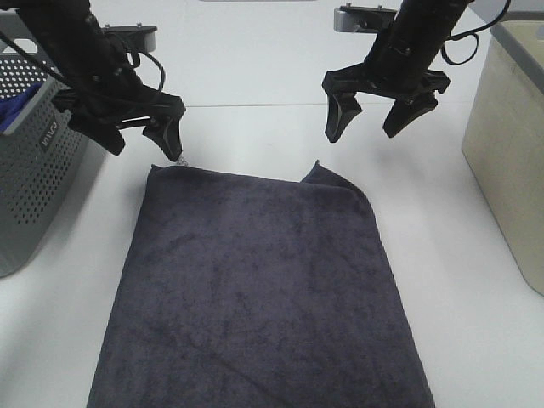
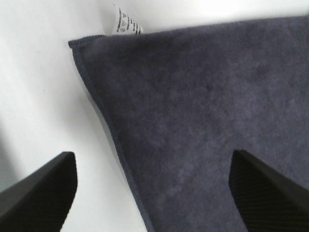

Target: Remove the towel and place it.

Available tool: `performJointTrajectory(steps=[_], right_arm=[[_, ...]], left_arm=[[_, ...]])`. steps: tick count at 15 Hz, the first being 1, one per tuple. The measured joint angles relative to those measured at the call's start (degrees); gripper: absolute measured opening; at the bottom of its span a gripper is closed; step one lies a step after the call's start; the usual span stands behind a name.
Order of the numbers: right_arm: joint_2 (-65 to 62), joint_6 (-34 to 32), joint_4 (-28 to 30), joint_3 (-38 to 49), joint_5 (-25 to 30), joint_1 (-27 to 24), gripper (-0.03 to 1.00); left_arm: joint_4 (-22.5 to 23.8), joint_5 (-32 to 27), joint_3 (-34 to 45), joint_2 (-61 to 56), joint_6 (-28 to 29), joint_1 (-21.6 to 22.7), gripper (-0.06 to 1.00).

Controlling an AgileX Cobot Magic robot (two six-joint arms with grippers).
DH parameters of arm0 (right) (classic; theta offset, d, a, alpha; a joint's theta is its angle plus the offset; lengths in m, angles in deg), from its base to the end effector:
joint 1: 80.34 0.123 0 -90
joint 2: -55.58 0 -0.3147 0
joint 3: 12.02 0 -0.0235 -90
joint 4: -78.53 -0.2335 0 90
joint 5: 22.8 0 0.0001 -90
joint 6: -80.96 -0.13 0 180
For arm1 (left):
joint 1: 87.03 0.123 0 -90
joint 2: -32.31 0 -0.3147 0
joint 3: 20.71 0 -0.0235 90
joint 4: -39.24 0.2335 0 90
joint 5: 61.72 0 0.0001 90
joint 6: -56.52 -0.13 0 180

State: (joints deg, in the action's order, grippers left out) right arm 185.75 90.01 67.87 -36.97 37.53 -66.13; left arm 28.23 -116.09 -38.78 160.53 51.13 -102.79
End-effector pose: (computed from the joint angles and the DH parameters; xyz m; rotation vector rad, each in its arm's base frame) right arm 0.4479 0.1350 0.2008 -0.4800 2.8460 0.2669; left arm 0.4346 -0.1436 0.1884 0.3987 2.8477 -0.2812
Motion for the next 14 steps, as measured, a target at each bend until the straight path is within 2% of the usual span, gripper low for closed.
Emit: performJointTrajectory(steps=[2, 5, 11, 14], right_arm=[[3.0, 0.1, 0.0, -3.8, -0.3, 0.0, 0.87], [8.4, 1.4, -0.1, -7.2, -1.3, 0.0, 0.87], [12.9, 2.5, 2.4, -7.2, -12.8, 0.3, 0.84], [13.8, 2.5, 4.8, -7.2, -13.9, 2.2, 0.83]], left_arm=[[0.1, -1.3, -5.3, 5.4, 0.1, 0.0, 0.8], [3.7, -4.1, -12.4, 12.3, 0.1, 0.0, 0.8], [5.5, -3.8, -14.6, 14.4, 0.2, 0.0, 0.8], [5.5, -3.8, -14.6, 16.4, 0.2, 0.0, 0.79]])
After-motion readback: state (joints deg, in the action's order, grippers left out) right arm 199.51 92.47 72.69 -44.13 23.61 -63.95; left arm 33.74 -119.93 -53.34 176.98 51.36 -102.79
